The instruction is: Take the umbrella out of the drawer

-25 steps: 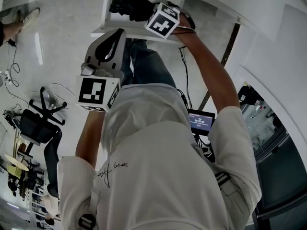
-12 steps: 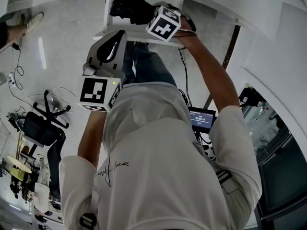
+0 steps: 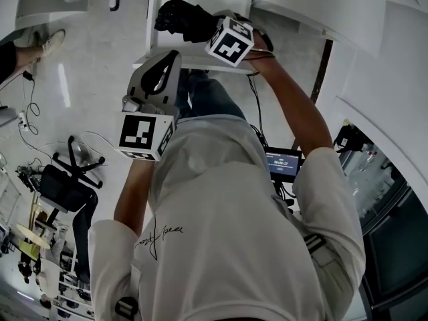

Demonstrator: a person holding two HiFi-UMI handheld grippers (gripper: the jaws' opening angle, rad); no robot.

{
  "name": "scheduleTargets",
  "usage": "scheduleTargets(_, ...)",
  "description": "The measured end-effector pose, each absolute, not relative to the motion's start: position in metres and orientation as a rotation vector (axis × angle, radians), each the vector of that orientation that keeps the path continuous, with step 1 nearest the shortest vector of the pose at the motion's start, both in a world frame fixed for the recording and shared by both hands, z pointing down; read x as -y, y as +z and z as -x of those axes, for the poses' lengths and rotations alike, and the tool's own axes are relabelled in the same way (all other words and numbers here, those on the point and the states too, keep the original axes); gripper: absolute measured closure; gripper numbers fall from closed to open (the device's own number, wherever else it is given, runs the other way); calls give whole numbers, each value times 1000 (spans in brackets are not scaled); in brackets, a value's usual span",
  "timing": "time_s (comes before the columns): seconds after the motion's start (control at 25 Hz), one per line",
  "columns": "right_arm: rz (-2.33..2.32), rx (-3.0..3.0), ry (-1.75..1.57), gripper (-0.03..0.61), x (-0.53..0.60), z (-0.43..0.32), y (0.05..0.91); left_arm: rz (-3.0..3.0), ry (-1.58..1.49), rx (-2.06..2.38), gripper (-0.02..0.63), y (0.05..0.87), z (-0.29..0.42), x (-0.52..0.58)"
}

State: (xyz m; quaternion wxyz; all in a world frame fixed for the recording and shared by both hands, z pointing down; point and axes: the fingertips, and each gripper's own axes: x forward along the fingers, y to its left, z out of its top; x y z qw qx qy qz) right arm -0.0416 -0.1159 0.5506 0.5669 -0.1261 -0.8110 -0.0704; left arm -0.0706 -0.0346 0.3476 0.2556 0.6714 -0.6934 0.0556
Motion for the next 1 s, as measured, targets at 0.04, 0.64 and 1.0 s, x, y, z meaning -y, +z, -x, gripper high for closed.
scheduleTargets(0.04, 296, 1909, -166, 341, 117, 41, 548, -1823, 150, 1885, 597, 346, 70, 36)
scheduleTargets(0.64, 265, 1956, -156, 341, 126, 29, 523, -1786, 103, 1934, 597, 333, 72, 42)
scheduleTargets(1.0, 245, 1988, -123, 341, 120, 21, 506, -1768, 67, 1963, 597, 332, 83, 41)
